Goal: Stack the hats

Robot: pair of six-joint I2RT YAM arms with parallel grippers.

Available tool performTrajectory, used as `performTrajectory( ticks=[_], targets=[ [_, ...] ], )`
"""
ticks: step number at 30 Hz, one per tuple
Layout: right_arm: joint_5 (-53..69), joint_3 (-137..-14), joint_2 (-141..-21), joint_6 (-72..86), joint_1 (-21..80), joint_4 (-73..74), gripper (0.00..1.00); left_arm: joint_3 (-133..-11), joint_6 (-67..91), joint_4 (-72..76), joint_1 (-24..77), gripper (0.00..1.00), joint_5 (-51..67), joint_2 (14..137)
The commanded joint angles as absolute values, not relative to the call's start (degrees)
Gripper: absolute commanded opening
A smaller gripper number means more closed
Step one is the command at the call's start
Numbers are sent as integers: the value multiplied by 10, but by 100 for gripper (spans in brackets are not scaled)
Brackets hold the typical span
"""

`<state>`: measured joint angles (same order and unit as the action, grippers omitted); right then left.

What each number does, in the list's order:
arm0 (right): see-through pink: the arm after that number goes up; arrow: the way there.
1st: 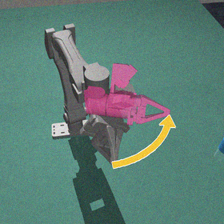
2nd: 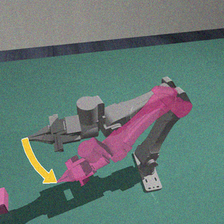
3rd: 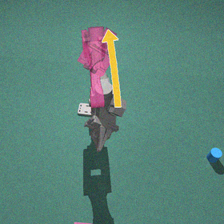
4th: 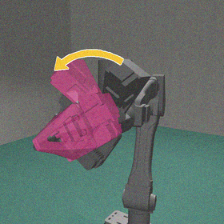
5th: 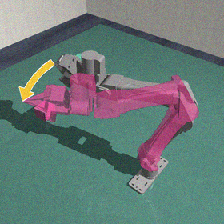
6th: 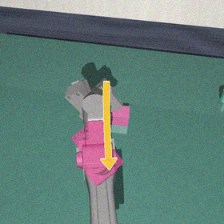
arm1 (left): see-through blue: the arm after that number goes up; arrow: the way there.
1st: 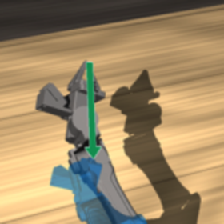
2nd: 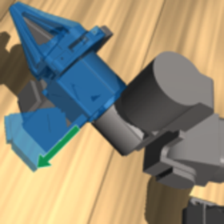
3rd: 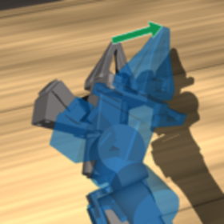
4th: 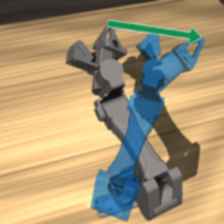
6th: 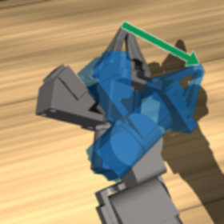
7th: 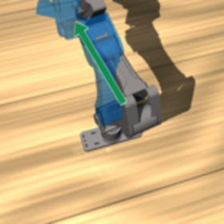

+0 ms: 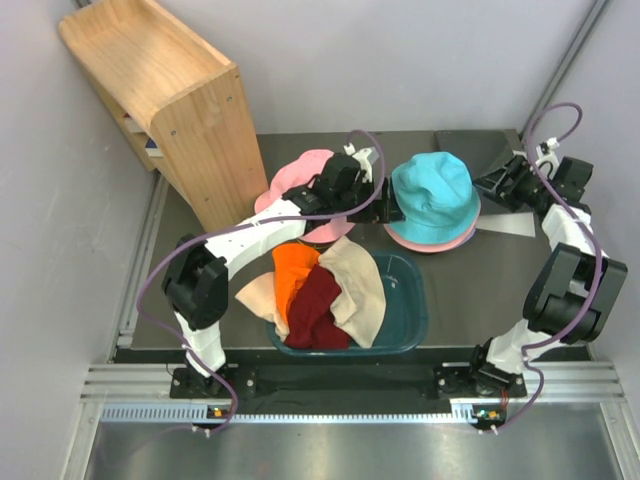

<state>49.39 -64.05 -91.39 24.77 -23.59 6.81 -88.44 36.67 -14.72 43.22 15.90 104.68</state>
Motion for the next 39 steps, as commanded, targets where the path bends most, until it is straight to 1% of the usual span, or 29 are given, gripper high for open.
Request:
performTrajectory(
  ticks=[1,9,15,19,24,27,36,39],
  targets=[
    [507,-679,-944,207,-222,80,69,-866,394,-64,433,88,181,1025],
    [530,-687,-962,210,-209,62,67,-820,412,-11,433,88,159,1020],
    [512,-679,-951,207,-205,52,67,-792,418,28,434,87,143,1020],
    [519,-681,-959,227,-200,41,65,-769,444,80,435,84,148,1026],
    [512,-692,-956,215,-197,57,65,-772,438,81,435,82,161,1043],
    [507,-681,-947,214,-195,58,66,-756,451,121,437,79,162,1042],
    [502,-684,-936,210,-195,74,68,-763,461,117,439,75,171,1067],
    [499,-693,-932,212,-193,77,72,-771,462,108,439,75,173,1074]
  ],
)
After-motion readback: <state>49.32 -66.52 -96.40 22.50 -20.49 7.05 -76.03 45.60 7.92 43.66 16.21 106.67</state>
